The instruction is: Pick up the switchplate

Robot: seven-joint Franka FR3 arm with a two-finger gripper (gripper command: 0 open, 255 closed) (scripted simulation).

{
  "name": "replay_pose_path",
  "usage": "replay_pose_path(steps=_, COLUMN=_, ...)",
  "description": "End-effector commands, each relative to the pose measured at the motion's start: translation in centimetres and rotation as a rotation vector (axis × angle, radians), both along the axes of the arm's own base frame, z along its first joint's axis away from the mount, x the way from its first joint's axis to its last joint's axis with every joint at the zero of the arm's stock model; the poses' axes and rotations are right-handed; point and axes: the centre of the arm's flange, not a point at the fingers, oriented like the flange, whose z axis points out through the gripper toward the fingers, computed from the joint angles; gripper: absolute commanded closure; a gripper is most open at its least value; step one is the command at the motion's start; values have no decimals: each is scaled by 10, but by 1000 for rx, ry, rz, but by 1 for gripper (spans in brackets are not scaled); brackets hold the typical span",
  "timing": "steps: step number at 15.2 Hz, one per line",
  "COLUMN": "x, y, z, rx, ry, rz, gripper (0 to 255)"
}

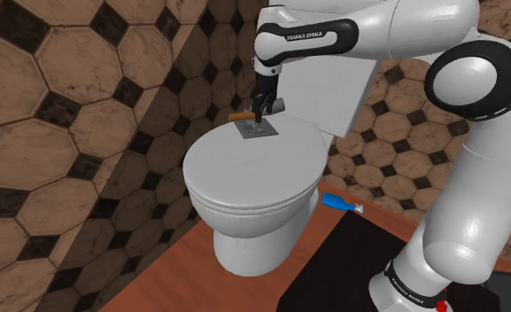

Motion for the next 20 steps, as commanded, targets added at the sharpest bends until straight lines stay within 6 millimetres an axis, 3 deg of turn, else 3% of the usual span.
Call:
replay_pose_path(steps=1, x=29, y=-2, z=-13, rx=-9, ry=6, rz=14, gripper=0)
replay_pose_path(steps=3, x=46, y=-4, z=-19, rx=-15, ry=10, rz=22, gripper=0)
replay_pose_path(steps=10, x=46, y=-4, z=-59, rx=-15, ry=10, rz=22, gripper=0)
replay_pose_path(steps=12, x=46, y=-4, z=-59, rx=-15, ry=10, rz=22, gripper=0)
replay_pose_path(steps=13, x=46, y=-4, z=-59, rx=-15, ry=10, rz=22, gripper=255)
replay_pose_path(steps=20, x=46, y=-4, z=-59, rx=-15, ry=10, rz=22, gripper=255)
